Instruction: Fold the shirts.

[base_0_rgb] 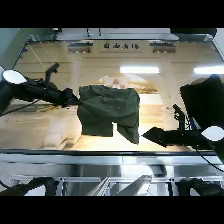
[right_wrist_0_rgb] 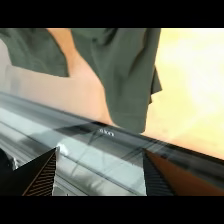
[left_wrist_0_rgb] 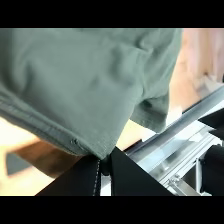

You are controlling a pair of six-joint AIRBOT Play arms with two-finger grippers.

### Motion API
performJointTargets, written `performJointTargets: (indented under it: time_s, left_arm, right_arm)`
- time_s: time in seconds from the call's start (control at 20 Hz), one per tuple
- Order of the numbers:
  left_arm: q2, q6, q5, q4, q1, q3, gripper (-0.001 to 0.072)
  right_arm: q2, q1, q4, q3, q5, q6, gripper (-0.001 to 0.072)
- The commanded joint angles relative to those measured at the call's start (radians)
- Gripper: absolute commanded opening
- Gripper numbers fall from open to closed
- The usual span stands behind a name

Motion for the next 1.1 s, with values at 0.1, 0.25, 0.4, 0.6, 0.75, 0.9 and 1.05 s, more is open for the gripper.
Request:
performJointTargets:
  time_s: [0.1, 0.25, 0.4, 0.6, 0.75, 0.9, 1.05]
  left_arm:
    - [0.029, 0.024, -0.08, 0.0, 0.077, 0.028, 0.0024]
    - [0.029, 0.038, -0.088, 0.0, 0.107, 0.028, 0.0025]
    - [0.029, 0.052, -0.097, -0.001, 0.146, 0.028, 0.0025]
    - [0.029, 0.061, -0.103, -0.002, 0.172, 0.028, 0.0031]
    - [0.029, 0.071, -0.103, -0.002, 0.162, 0.028, 0.0031]
    - [0.029, 0.072, -0.103, -0.002, 0.154, 0.028, 0.0031]
    - [0.029, 0.072, -0.106, -0.002, 0.161, 0.028, 0.0031]
  right_arm:
    - [-0.171, 0.01, 0.098, -0.008, -0.053, -0.074, 0.0584]
    - [-0.289, 0.076, 0.221, -0.008, -0.104, -0.168, 0.0582]
    - [-0.406, 0.139, 0.389, -0.007, -0.128, -0.301, 0.0575]
    - [-0.491, 0.182, 0.583, 0.011, -0.127, -0.444, 0.0571]
    - [-0.507, 0.229, 0.589, 0.054, -0.129, -0.449, 0.0361]
    - [-0.517, 0.276, 0.589, 0.092, -0.129, -0.446, 0.0345]
    - [-0.517, 0.286, 0.599, 0.095, -0.127, -0.446, 0.0216]
